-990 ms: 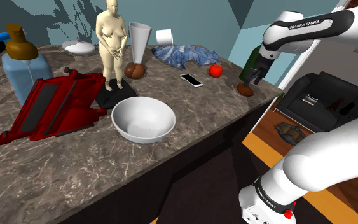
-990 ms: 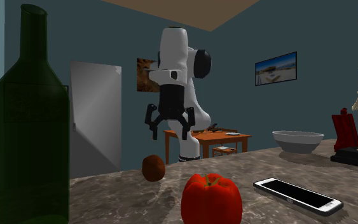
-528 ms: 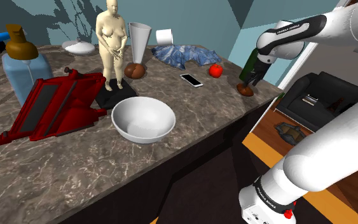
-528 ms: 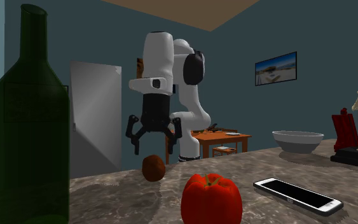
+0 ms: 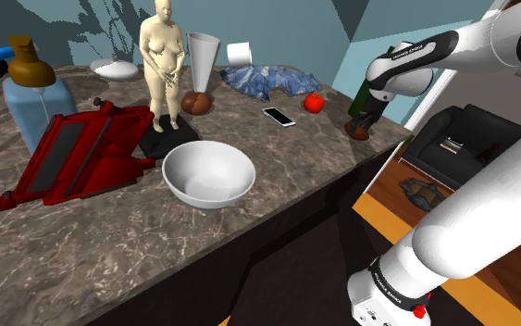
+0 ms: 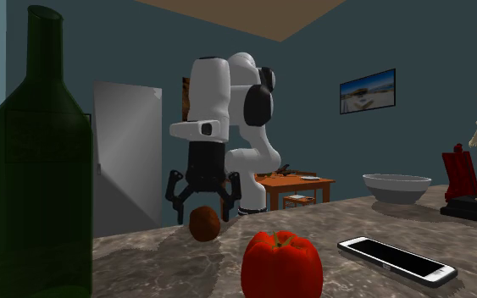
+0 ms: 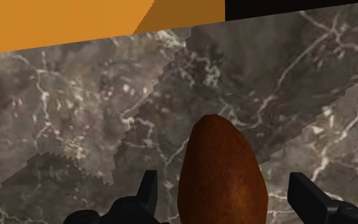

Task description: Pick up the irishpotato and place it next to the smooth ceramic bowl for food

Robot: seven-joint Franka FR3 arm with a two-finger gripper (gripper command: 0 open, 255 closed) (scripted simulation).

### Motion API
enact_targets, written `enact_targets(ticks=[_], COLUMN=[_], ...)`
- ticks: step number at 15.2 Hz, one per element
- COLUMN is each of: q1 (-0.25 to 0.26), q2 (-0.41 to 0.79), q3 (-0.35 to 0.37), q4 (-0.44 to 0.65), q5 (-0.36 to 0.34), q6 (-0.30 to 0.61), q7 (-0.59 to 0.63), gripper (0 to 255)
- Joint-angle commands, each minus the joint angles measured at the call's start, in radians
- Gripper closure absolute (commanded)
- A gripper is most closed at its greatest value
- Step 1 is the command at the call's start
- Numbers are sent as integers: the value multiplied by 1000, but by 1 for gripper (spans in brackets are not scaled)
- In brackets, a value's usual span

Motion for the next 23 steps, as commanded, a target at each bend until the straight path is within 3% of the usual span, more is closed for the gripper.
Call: enact_targets(ticks=[1,5,6,15,23], q1=[0,0,0,0,0], q2=[1,1,1,1,-58], q3=[0,0,0,0,11], q4=[-2,-2,-2,-2,59], q5=[1,0,0,1,-37], q6=[3,2,2,3,-107], q7=[-1,-1,-1,-1,26], gripper=[0,0,255,255,255])
